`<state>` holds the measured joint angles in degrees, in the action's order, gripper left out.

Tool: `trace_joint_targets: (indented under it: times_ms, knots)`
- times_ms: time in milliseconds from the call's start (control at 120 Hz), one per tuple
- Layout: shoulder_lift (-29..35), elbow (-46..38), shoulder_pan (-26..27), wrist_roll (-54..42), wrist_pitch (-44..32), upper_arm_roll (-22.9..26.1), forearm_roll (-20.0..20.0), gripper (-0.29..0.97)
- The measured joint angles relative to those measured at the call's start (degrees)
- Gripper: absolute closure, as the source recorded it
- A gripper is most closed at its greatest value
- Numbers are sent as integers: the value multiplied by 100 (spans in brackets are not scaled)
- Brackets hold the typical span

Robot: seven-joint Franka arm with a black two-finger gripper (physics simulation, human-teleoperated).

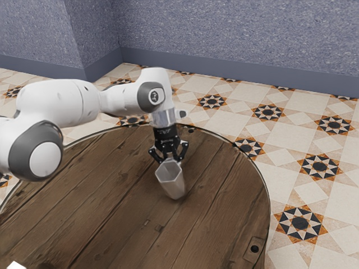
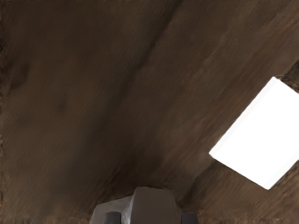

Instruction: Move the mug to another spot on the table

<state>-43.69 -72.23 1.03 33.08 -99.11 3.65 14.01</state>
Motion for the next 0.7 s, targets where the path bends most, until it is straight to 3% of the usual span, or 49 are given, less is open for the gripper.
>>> trace_joint_targets:
  times_ms: [217,700]
  knots:
    - [200,-91,-88,-6,713,-251,550,74]
    - [1212,-2038,-90,-76,930,-1140,626,77]
